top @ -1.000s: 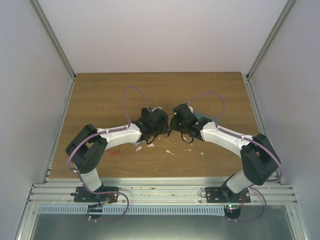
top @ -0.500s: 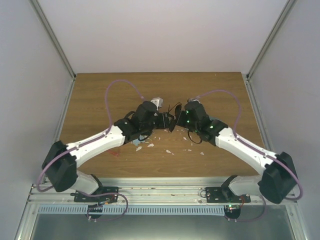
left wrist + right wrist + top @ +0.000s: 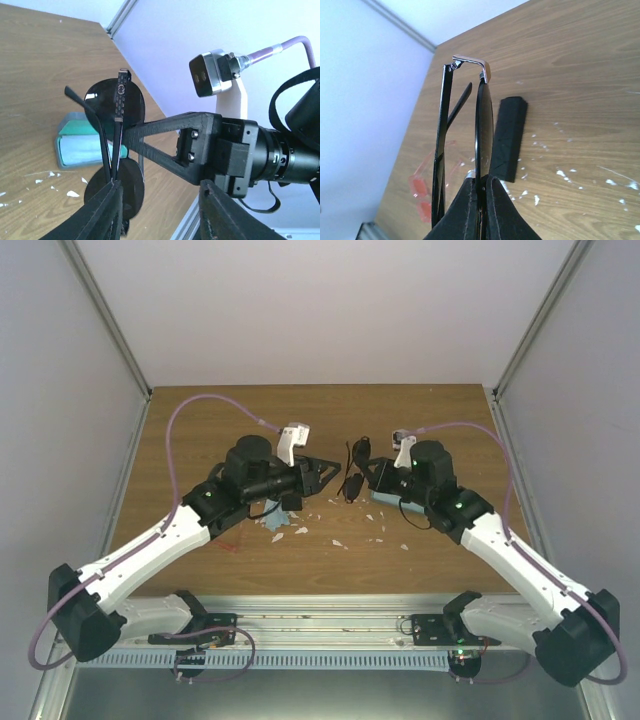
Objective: Organize the sunglasses
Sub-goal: Adjust the sunglasses case at the center of the board.
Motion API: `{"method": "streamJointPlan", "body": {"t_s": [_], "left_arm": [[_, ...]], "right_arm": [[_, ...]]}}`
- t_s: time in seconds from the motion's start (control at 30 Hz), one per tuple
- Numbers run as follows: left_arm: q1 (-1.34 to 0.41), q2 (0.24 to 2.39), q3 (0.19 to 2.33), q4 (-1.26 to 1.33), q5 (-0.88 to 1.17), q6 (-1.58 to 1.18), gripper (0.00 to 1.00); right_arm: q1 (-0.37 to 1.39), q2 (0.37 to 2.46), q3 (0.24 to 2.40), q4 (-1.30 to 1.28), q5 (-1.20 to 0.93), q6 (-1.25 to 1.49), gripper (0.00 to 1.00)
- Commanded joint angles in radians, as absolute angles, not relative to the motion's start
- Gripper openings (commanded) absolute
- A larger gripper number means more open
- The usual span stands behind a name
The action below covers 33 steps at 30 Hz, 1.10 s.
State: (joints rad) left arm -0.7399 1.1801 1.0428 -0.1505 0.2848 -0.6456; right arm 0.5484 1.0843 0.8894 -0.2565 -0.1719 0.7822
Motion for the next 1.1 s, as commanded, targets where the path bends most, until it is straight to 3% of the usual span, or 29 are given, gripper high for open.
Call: {"method": "streamJointPlan", "body": {"t_s": [0.0, 0.27, 0.47, 0.53, 0.73, 1.07], "left_arm": [[-0.724, 1.189, 1.009, -0.093, 0.375, -0.605, 0.40], [-0.724, 1.271, 0.993, -0.039, 0.482, -0.616, 0.21], [-0.724, 1.298, 0.990, -0.027, 0.508, -0.615, 0.18], [-0.724, 1.299, 0.989, -0.036, 0.487, -0.610, 0.21], [-0.719, 1.350, 1.002, -0.074, 0.379, -0.592, 0.43], [-0.659, 1.796, 1.195, -0.013, 0.389, -0.616, 0.49]], "right_arm": [[0.542, 1.046, 0.863, -0.182, -0.337, 0.733, 0.01], [0.542, 1.004, 0.802, -0.060, -0.542, 0.748, 0.01], [0.539, 0.981, 0.784, -0.076, -0.525, 0.760, 0.00], [0.536, 0.972, 0.787, -0.138, -0.413, 0.765, 0.01], [0.506, 0.941, 0.762, -0.380, -0.066, 0.809, 0.01], [0.482, 0.780, 0.689, -0.562, 0.204, 0.872, 0.00]]}}
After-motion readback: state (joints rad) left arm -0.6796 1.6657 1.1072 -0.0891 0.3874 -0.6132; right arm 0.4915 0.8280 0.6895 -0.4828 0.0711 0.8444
